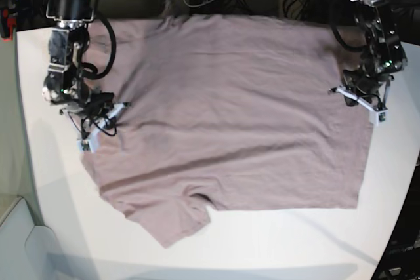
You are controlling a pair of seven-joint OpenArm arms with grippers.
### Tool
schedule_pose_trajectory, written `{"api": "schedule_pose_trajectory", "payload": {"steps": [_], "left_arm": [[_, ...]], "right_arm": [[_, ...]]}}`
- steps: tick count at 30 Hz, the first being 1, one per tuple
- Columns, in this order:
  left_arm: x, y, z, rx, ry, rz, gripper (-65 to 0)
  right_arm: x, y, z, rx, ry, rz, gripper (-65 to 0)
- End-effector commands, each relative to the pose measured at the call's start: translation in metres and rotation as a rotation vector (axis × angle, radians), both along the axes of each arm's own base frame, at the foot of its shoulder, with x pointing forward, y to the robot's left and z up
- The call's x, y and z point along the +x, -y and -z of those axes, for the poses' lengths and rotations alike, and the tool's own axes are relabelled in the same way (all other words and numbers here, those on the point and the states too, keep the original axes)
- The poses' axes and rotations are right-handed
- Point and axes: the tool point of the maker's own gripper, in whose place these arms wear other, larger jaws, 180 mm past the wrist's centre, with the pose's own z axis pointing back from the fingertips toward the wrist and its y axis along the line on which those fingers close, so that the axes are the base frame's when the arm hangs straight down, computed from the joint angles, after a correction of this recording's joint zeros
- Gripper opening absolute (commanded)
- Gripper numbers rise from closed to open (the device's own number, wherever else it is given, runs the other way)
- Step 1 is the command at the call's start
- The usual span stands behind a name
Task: Layout the t-shirt on the table in an organized manner, then fold the t-shirt properly
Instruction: 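Move the right gripper down along the shirt's side edge, then grasp the side edge with both grippers and pull outward to flatten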
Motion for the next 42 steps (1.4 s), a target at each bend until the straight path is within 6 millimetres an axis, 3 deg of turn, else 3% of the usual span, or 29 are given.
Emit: {"api": "schedule_pose_trajectory", "payload": {"steps": [1, 7, 11, 13, 19, 23, 28, 31, 36, 40, 42], "left_arm": [[0.008, -0.006, -0.01, 0.016, 0.029, 0.002, -64.9], [-0.001, -0.005, 0.009, -0.008, -0.021, -0.008, -64.9], [-0.004, 0.0, 0.024, -0.034, -0.025, -0.028, -64.9], [-0.002, 0.0, 0.024, -0.033, -0.004, -0.036, -64.9], [0.01, -0.002, 0.035, -0.067, -0.019, -0.064, -64.9], [0.025, -0.011, 0.017, -0.051, 0.024, -0.062, -64.9], [0.055, -0.006, -0.047, 0.017, 0.197, -0.013, -64.9], [0.061, 0.003, -0.07, 0.036, 0.237, 0.019, -64.9], [0.075, 0.009, -0.083, 0.024, 0.261, 0.015, -64.9], [0.086, 0.005, -0.069, -0.014, 0.224, -0.011, -64.9], [0.09, 0.0, -0.063, -0.024, 0.208, -0.021, -64.9]], "right_arm": [[-0.007, 0.017, 0.015, -0.068, -0.097, 0.021, -65.0], [0.031, 0.032, -0.008, -0.083, -0.036, 0.037, -65.0], [0.038, 0.044, -0.02, -0.11, -0.01, 0.041, -65.0], [0.041, 0.046, -0.038, -0.132, 0.028, 0.037, -65.0], [0.048, 0.033, -0.103, -0.19, 0.18, -0.001, -65.0], [0.06, 0.017, -0.115, -0.166, 0.223, -0.016, -65.0], [0.104, -0.007, -0.1, -0.129, 0.175, -0.08, -65.0], [0.133, -0.015, -0.083, -0.092, 0.154, -0.092, -65.0], [0.159, -0.013, -0.057, -0.044, 0.11, -0.068, -65.0], [0.166, -0.009, -0.047, -0.012, 0.147, -0.034, -65.0], [0.166, 0.007, -0.045, -0.024, 0.172, -0.01, -65.0]]}}
